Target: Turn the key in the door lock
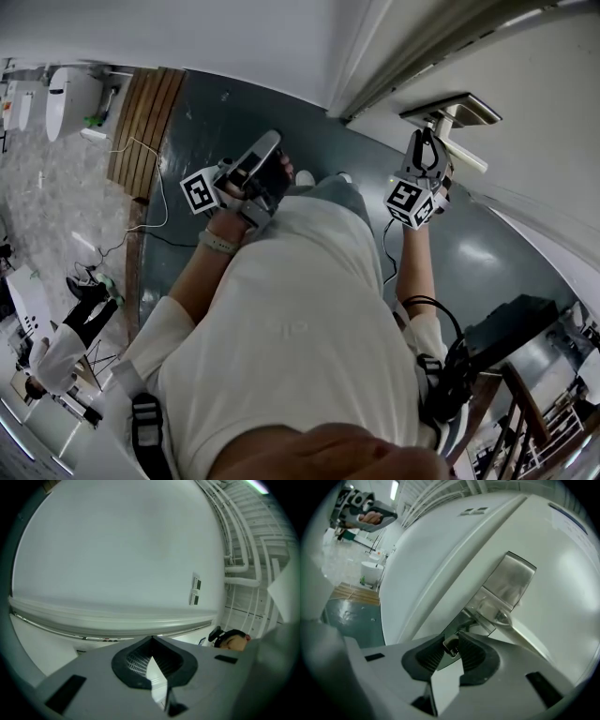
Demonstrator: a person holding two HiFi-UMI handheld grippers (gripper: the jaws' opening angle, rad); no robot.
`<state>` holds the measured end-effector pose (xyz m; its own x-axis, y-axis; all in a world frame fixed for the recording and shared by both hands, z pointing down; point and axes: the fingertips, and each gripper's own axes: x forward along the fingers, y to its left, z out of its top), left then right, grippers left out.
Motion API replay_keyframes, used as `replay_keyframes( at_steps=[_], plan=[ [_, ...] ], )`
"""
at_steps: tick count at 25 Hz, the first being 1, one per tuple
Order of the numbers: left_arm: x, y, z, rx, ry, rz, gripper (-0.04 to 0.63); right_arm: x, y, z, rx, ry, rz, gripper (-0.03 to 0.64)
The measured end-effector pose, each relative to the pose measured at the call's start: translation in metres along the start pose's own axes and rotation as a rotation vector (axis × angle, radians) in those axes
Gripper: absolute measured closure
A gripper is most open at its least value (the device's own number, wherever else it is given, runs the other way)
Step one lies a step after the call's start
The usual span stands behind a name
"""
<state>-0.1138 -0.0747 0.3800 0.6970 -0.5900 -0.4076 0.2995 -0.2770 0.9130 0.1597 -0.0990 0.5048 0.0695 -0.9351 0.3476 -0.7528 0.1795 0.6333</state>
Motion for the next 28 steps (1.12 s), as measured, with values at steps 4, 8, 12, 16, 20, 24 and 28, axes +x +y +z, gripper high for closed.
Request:
replay_keyframes(
  at_steps=[4,8,12,16,20,24,28],
  plan=[
    [-0.001,-0.001,0.001,0.000,0.001,-0.001,0.586,0.000,-0.004,0.001,0.233,-0.025,0.029,0.520],
    [0.000,0.001,-0.001,-0.002,0.003,-0.001,0.586,0.001,-0.011,-0.007,0.546,-0.066,0.073,0.543],
    [0.001,0.002,-0.001,-0.004,0.005,0.001,0.586,0.001,-0.016,-0.013,0.879,-0.106,0.125,0.545],
    [0.003,0.002,-0.002,-0.007,0.008,0.001,0.586,0.001,-0.019,-0.015,1.162,-0.153,0.187,0.546],
    [0.003,0.002,-0.002,-0.011,0.008,0.001,0.586,0.001,-0.020,-0.016,1.412,-0.180,0.238,0.546],
    [0.003,0.003,-0.002,-0.014,0.006,0.000,0.586,0.001,-0.022,-0.014,1.577,-0.210,0.285,0.545],
    [0.002,0.003,0.002,-0.021,-0.001,0.001,0.586,0.000,-0.016,-0.022,1.792,-0.162,0.274,0.545]
  ],
)
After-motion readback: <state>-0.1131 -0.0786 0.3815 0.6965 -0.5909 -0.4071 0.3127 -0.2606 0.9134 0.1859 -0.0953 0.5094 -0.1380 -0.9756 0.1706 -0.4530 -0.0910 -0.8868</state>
